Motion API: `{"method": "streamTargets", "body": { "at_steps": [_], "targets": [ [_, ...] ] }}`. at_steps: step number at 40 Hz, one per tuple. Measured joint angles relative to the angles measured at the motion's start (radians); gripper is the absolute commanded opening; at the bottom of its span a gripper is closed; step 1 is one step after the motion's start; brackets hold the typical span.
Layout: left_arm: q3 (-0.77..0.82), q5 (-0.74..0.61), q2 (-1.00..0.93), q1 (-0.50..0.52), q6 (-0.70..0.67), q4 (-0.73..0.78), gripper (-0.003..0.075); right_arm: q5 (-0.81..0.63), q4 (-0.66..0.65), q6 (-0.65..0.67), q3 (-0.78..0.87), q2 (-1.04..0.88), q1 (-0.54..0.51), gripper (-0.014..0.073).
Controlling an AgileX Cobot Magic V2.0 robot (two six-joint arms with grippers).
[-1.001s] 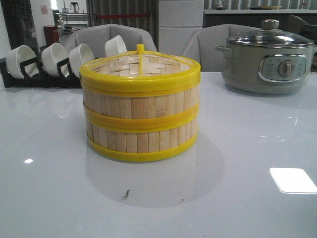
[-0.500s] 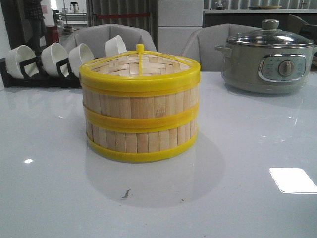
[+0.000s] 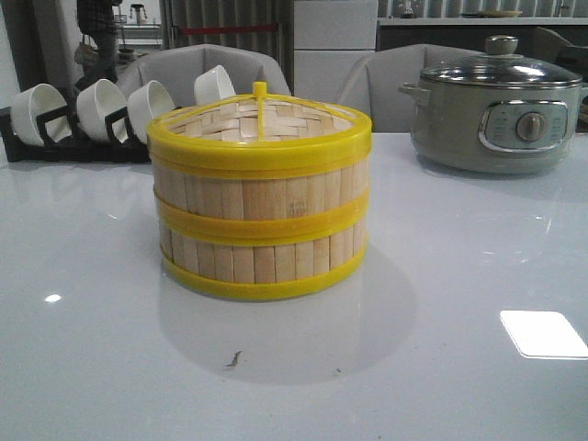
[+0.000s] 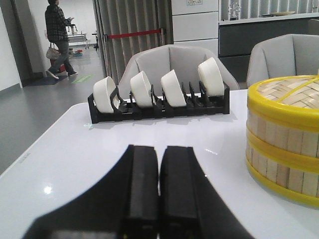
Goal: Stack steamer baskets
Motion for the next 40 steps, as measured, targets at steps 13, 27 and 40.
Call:
{"method": "streamTargets", "body": {
  "at_steps": [13, 27, 40],
  "targets": [
    [0.0, 0.0, 0.0, 0.0, 0.0, 0.001, 0.0085, 0.0, 0.0, 0.0, 0.0, 0.0, 0.0, 0.005],
    [0.0, 0.0, 0.0, 0.0, 0.0, 0.001, 0.0085, 0.0, 0.0, 0.0, 0.0, -0.008, 0.0, 0.005],
    [0.0, 0.0, 0.0, 0.0, 0.0, 0.001, 0.0085, -0.006, -0.004, -0.002, 0.043, -0.115, 0.0, 0.005]
  ]
}}
